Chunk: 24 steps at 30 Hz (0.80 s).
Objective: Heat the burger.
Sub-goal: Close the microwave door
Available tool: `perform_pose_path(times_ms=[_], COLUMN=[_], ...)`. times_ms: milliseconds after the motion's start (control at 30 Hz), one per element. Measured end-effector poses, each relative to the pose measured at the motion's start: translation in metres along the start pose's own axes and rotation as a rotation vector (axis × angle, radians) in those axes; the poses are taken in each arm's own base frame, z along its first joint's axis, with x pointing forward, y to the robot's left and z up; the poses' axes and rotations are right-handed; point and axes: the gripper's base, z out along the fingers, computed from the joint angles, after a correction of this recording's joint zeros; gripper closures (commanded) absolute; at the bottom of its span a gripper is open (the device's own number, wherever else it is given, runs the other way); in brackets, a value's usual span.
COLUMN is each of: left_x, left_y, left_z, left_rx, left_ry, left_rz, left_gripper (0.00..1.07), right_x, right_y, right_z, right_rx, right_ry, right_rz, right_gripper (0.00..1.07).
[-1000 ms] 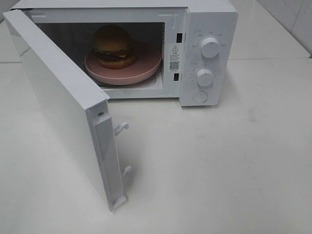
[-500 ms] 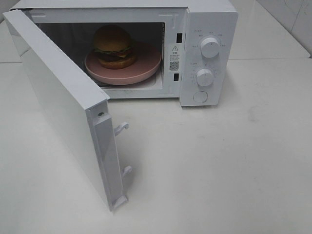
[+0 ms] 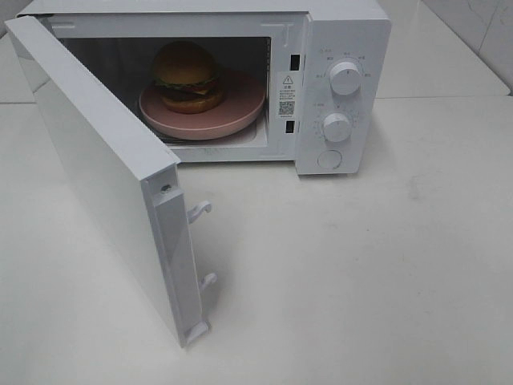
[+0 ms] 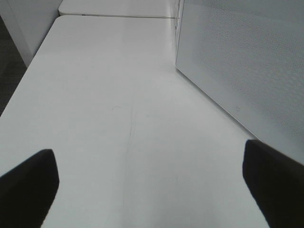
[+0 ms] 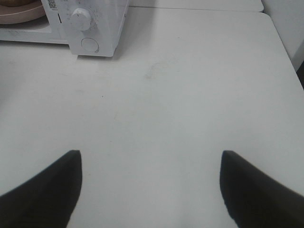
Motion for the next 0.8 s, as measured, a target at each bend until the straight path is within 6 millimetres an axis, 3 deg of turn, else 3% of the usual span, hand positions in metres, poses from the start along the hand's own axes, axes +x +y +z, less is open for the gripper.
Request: perform_pose_path(times_ms=[800], left_x=[0.0], left_y=[0.0], left_z=[0.0], left_rx=[0.0], left_ry=[0.0], left_rz=[0.0], left_gripper=[0.09], right_x=[0.0], right_y=[-0.0001], right_z=[0.0], right_rx=[0.001], right_ry=[0.0], right_rz=[0.0], right_gripper=[0.32])
